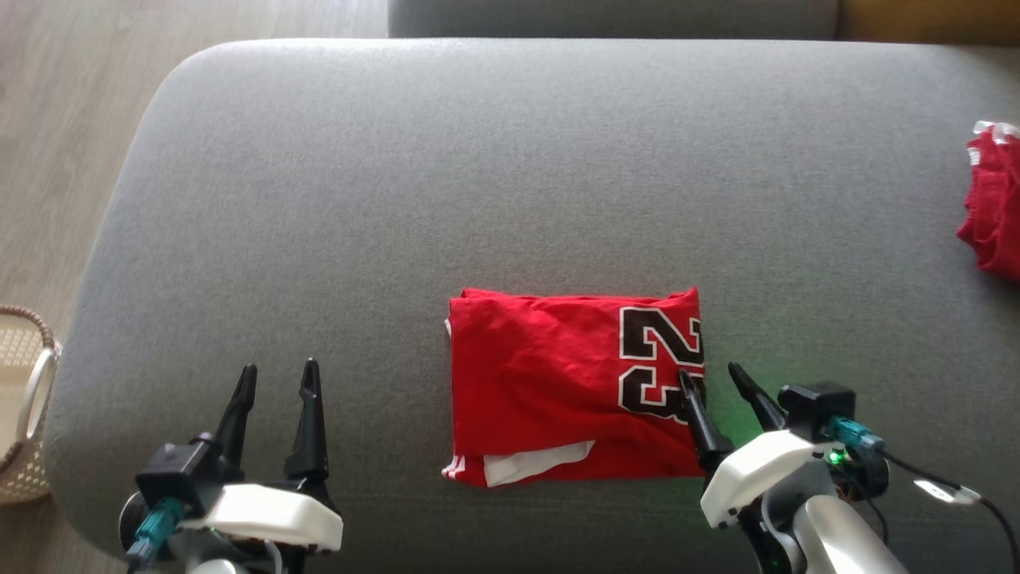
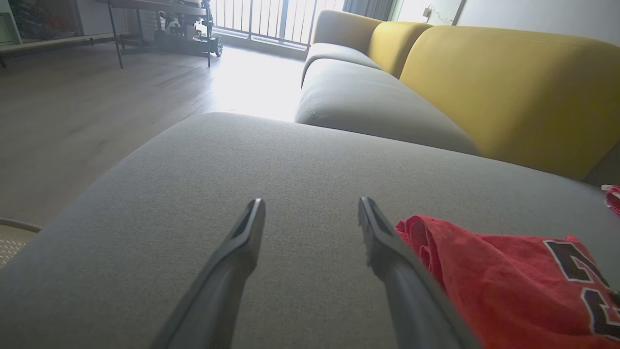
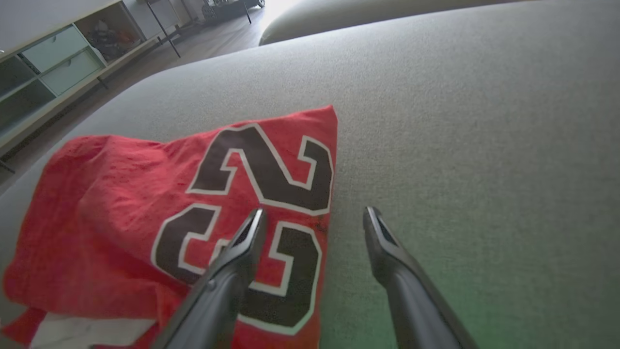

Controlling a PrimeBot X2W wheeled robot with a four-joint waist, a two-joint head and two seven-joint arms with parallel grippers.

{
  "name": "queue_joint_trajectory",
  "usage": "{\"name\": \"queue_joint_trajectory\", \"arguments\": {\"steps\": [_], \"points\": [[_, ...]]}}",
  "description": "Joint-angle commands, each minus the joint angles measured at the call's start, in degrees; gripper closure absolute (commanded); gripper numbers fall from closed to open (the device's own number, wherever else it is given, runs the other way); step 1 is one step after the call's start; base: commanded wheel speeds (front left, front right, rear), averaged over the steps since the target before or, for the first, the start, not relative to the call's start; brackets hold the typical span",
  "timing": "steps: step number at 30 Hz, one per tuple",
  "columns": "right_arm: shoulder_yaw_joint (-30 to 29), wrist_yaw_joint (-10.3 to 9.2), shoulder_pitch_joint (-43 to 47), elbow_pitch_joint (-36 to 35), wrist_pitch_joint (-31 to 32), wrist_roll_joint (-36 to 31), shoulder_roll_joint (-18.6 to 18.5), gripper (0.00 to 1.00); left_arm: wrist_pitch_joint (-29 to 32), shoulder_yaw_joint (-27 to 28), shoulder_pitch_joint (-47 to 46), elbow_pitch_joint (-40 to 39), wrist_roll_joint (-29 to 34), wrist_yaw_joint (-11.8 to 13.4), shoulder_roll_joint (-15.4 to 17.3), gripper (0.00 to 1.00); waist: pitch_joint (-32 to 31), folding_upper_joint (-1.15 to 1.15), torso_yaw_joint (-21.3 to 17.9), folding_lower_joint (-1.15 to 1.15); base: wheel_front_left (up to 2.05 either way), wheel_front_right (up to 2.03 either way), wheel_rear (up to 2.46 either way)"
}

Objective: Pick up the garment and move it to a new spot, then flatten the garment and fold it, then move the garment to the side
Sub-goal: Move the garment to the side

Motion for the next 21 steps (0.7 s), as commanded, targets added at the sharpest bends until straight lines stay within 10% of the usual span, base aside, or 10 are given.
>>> {"name": "queue_joint_trajectory", "arguments": {"steps": [1,11,13,21], "points": [[1.5,-0.01,-3.0,0.6,0.4,0.3,0.1,0.00,-0.7,1.4,-3.0,-1.6,-0.3,-0.1,0.1,0.00,0.6,0.00,0.6,0.00,0.00,0.00,0.00],[4.2,-0.01,-6.7,8.4,-0.4,5.0,0.1,0.00,-0.7,0.9,-3.6,-1.0,-0.3,-0.3,0.1,0.00,1.6,0.00,2.1,0.00,0.00,0.00,0.00],[5.1,-0.01,-7.4,9.7,-0.7,5.6,0.1,0.95,-0.7,0.8,-3.7,-0.9,-0.3,-0.3,0.1,0.00,1.5,0.00,2.2,0.00,0.00,0.00,0.00],[5.2,-0.01,-10.3,13.0,-1.9,0.3,0.1,1.00,-0.7,0.8,-3.2,-0.8,0.2,-0.2,0.1,0.00,0.7,0.00,1.1,0.00,0.00,0.00,0.00]]}}
